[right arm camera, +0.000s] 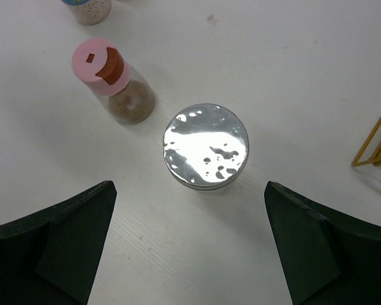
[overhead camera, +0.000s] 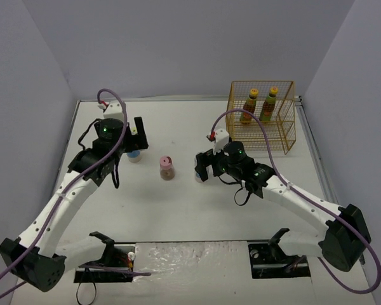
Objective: Organize the condiment bottles
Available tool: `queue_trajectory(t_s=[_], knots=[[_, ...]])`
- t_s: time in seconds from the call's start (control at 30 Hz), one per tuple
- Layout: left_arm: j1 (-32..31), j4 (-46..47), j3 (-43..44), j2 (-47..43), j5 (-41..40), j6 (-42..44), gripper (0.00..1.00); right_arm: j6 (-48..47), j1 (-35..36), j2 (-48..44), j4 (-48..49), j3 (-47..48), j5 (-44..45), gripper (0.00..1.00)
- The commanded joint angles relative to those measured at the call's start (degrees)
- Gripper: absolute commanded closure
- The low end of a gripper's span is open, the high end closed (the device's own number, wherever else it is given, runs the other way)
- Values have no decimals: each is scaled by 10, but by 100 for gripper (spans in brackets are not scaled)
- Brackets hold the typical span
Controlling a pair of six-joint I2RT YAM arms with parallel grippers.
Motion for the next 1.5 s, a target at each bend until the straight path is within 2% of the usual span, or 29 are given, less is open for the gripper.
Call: queue_trajectory(t_s=[0.0, 0.27, 0.43, 0.5, 0.57, 0.63, 0.77, 0.87, 0.97, 1.1, 1.2, 1.47], knots=[[61, -20, -57, -78, 4, 9, 3, -14, 18, 45, 77, 42, 43, 0], [117, -22, -166, -192, -11, 10, 3, -12, 32, 114, 108, 41, 85, 1], [121, -25, -189, -212, -27, 25, 3, -13, 32, 132, 132, 28, 102, 13], [122, -26, -193, -215, -27, 28, 3, -13, 32, 137, 142, 23, 109, 22], [123, -27, -194, -216, -24, 27, 3, -12, 32, 140, 149, 19, 115, 36], [124, -27, -194, -216, -24, 27, 3, -10, 32, 139, 148, 17, 122, 55], [126, -31, -195, -217, -24, 26, 3, -14, 29, 107, 118, 28, 138, 82], [128, -31, -195, -220, -22, 23, 3, -20, 21, 76, 87, 60, 142, 94], [129, -32, -195, -220, -19, 22, 3, -34, 3, 37, 49, 115, 149, 100], [131, -32, -197, -223, -14, 18, 3, -45, -54, 12, 12, 184, 156, 100], [133, -31, -197, -224, -9, 18, 3, -61, -132, 6, 3, 231, 163, 100], [137, -28, -198, -225, 2, 18, 3, -63, -309, 60, 27, 308, 103, 100]])
